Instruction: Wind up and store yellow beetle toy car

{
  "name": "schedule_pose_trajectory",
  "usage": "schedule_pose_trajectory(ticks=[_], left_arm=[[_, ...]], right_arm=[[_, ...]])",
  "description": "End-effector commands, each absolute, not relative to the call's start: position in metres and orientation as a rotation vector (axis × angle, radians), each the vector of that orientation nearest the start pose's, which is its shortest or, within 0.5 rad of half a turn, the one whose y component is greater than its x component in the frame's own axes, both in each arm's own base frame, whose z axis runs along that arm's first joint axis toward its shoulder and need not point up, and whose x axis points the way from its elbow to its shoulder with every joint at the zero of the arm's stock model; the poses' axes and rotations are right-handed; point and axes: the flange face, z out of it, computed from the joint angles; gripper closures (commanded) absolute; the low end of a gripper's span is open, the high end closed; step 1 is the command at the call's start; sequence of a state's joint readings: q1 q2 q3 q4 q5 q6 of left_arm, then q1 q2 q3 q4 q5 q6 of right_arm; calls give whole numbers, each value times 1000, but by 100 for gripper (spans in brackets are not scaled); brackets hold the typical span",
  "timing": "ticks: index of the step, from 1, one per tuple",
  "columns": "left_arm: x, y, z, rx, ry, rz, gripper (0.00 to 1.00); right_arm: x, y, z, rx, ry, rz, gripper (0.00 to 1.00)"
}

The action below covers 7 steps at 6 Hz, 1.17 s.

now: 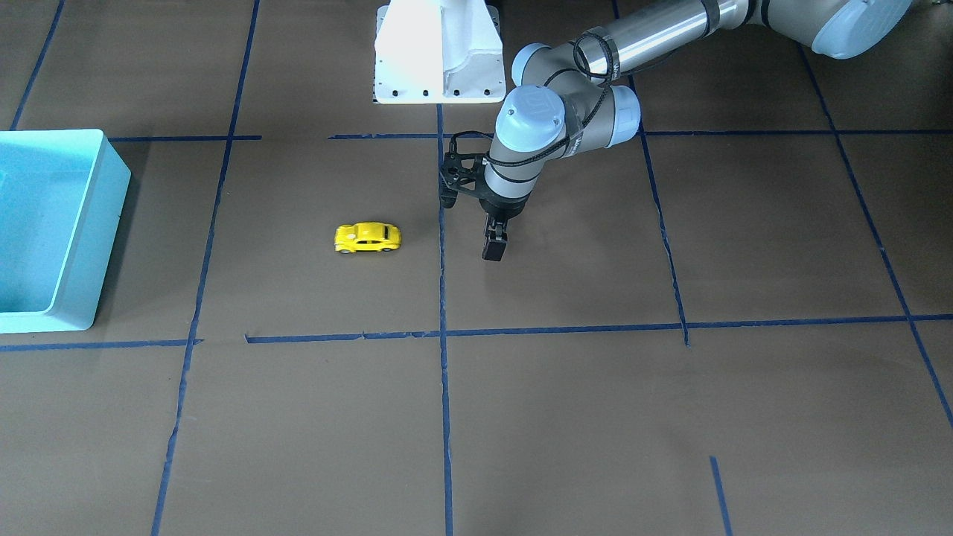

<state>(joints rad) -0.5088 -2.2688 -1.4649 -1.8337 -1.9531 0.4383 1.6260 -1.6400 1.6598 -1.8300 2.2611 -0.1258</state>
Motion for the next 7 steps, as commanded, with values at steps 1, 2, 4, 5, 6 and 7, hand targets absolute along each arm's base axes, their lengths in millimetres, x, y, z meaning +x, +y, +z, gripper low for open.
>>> schedule_pose_trajectory(ticks=[1, 2, 4, 5, 6, 7], left_arm=[[594, -441, 255, 773, 670, 1547, 0], [594, -441, 255, 773, 670, 1547, 0], [594, -441, 255, 773, 670, 1547, 0], [594, -441, 255, 773, 669, 1550, 0], [593, -443, 253, 768, 666, 1544, 0], [580, -458, 254, 705, 638, 1520, 0]], right_arm=[[94, -437, 677, -167, -705, 15, 0], [94, -437, 677, -167, -705, 15, 0], [94, -438, 676, -164, -705, 14, 0], [94, -440, 674, -159, -704, 12, 0], [94, -440, 674, -159, -704, 12, 0], [94, -440, 674, -159, -704, 12, 0]])
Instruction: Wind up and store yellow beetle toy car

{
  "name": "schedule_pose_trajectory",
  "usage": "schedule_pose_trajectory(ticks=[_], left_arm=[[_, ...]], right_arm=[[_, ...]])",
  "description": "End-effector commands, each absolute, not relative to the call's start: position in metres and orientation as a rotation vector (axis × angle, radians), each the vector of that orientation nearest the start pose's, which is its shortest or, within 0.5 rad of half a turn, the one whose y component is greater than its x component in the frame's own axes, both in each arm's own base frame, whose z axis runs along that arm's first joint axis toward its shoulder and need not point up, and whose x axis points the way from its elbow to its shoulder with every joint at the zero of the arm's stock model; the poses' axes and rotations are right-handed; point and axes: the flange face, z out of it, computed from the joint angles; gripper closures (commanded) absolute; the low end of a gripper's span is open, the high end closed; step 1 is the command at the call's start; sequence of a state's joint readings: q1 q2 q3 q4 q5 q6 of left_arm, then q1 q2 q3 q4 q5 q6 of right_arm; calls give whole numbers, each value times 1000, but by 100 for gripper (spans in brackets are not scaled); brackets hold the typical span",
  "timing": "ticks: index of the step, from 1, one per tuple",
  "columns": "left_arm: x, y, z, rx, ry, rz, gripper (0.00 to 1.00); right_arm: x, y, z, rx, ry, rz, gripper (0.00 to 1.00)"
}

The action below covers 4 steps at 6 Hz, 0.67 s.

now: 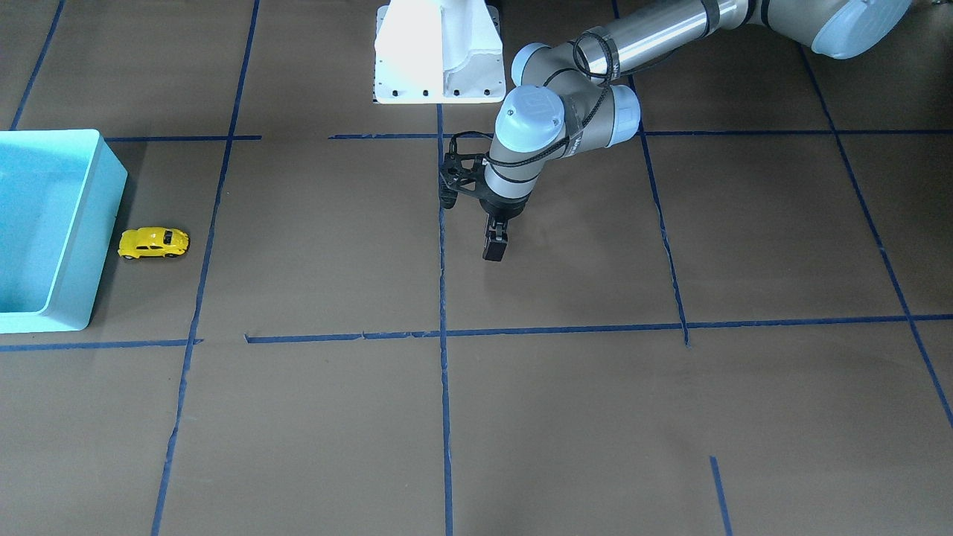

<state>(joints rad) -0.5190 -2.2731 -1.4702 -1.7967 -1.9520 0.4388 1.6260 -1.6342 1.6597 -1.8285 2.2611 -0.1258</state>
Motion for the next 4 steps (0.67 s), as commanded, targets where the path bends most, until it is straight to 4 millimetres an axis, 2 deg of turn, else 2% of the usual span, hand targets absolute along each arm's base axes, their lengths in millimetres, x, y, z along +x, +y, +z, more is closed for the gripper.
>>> schedule_pose_trajectory(ticks=[1, 2, 3, 4], left_arm=[[562, -470, 246, 641, 606, 1483, 0], [545, -491, 238, 587, 581, 1437, 0], [521, -518, 240, 579, 551, 1368, 0], [499, -542, 240, 597, 476, 1311, 0]], right_arm=[[94, -440, 674, -159, -704, 12, 0], [94, -440, 674, -159, -704, 12, 0], [94, -442, 670, -150, -704, 8, 0], [94, -445, 644, -98, -702, -13, 0]])
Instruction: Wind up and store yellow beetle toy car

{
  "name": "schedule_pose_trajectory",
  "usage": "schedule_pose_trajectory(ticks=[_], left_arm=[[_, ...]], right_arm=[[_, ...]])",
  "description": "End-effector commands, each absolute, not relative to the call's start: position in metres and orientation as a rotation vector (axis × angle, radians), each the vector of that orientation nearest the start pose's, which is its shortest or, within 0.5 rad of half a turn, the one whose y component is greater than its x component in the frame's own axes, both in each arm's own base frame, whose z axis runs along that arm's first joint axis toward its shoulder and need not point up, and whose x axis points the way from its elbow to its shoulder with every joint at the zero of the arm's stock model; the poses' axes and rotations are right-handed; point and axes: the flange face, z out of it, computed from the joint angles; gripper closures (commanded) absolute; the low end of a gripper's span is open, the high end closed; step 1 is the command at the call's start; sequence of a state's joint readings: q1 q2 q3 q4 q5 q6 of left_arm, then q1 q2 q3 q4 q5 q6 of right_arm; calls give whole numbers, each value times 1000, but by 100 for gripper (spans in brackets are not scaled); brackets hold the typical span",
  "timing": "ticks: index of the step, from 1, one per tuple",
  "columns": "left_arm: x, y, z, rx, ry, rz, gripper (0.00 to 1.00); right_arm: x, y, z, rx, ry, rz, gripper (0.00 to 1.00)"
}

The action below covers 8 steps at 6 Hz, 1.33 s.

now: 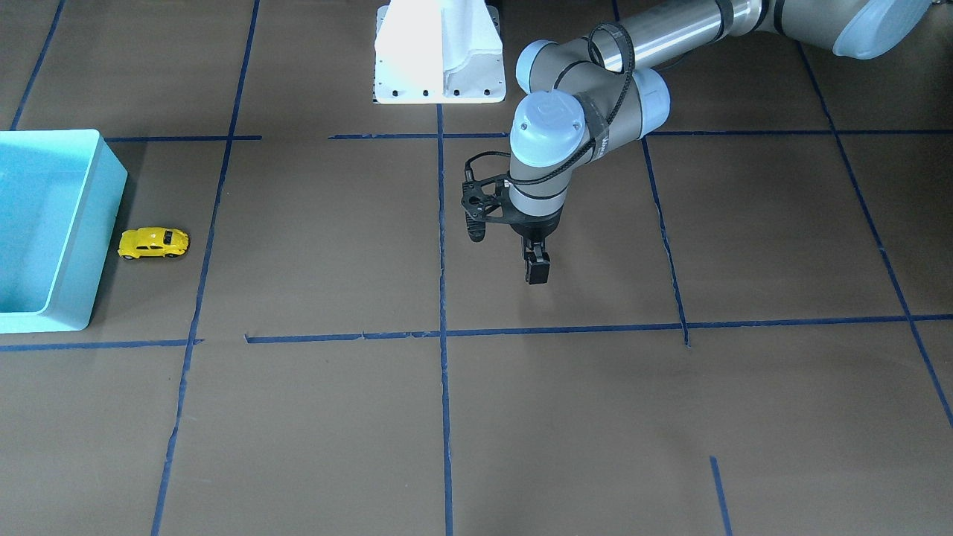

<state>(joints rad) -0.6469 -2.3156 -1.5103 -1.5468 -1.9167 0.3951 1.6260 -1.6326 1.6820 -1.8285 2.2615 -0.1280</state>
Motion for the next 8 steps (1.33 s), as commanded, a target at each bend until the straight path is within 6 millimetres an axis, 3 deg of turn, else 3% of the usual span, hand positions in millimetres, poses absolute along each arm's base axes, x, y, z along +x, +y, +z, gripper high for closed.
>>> schedule_pose_trajectory(ticks=[1, 3, 5, 6, 7, 8], left_arm=[[484, -555, 240, 602, 460, 1285, 0], [470, -569, 220, 649, 461, 1257, 0], [409, -603, 252, 624, 448, 1115, 0], [366, -607, 292, 592, 426, 1067, 0], [303, -595, 348, 546, 401, 1004, 0], [247, -572, 406, 473, 421, 951, 0]], right_arm=[[94, -445, 616, -39, -703, -39, 0], [87, -446, 571, 48, -790, -68, 0], [62, -455, 548, 105, -957, -159, 0], [55, -455, 534, 172, -949, -234, 0], [25, -455, 504, 208, -916, -334, 0], [-7, -460, 482, 233, -894, -428, 0]])
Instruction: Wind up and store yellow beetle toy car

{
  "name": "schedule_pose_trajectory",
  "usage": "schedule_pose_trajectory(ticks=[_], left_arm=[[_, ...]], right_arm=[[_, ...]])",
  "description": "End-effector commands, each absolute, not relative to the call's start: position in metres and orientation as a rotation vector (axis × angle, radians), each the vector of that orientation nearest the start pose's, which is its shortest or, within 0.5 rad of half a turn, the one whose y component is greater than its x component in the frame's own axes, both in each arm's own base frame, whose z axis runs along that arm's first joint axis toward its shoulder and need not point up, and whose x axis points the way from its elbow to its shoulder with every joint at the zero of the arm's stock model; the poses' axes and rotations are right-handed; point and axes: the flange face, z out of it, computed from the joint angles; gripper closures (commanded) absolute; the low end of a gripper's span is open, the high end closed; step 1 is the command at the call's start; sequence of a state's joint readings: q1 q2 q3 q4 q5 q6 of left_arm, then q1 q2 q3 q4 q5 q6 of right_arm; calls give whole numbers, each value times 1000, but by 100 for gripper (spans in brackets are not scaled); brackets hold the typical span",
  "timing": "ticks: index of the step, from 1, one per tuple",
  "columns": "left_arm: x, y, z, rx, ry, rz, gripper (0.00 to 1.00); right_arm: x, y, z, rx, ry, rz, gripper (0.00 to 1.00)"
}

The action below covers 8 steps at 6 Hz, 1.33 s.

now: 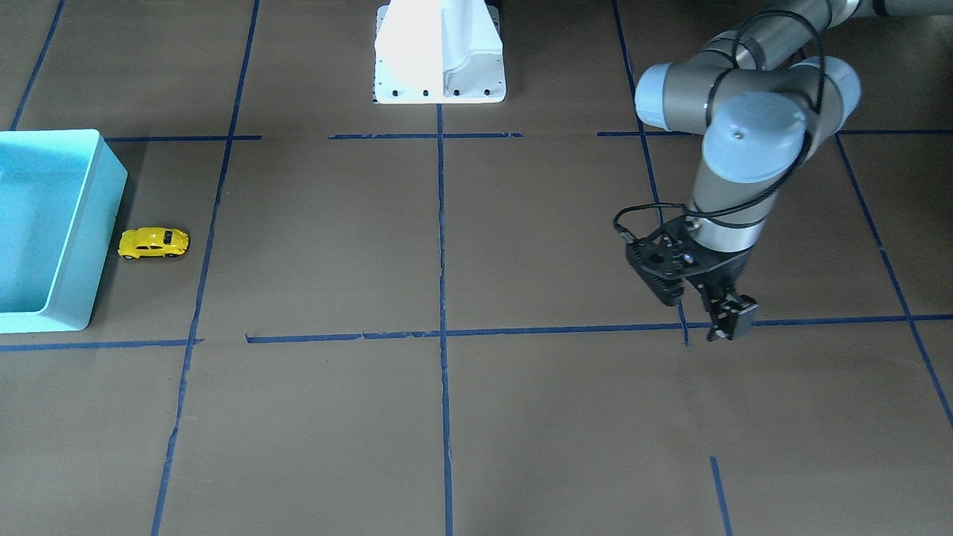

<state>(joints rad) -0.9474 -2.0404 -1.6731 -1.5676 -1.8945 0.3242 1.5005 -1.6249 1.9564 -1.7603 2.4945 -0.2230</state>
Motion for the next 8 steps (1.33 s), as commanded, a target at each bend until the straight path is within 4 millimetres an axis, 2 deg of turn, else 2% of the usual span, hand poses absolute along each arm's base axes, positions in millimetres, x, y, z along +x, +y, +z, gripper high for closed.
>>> schedule_pose_trajectory(ticks=[1, 2, 3, 4, 5, 6, 7, 8], left_arm=[[182, -563, 457, 387, 497, 857, 0], [113, -552, 510, 308, 542, 735, 0], [59, -539, 553, 243, 558, 622, 0], [13, -537, 574, 197, 577, 452, 0], [0, -527, 580, 130, 724, 264, 0], [-25, -512, 594, 80, 760, 107, 0], [-45, -493, 613, 63, 758, 58, 0], [-62, -473, 634, 25, 755, 2, 0]], right_arm=[[-47, -478, 457, 267, -850, -534, 0], [-78, -482, 444, 274, -832, -608, 0], [-142, -475, 444, 254, -764, -753, 0], [-184, -472, 437, 366, -672, -939, 0], [-194, -476, 432, 456, -590, -1023, 0], [-211, -476, 443, 486, -568, -1195, 0], [-225, -467, 460, 460, -576, -1270, 0], [-255, -451, 459, 456, -594, -1333, 0]])
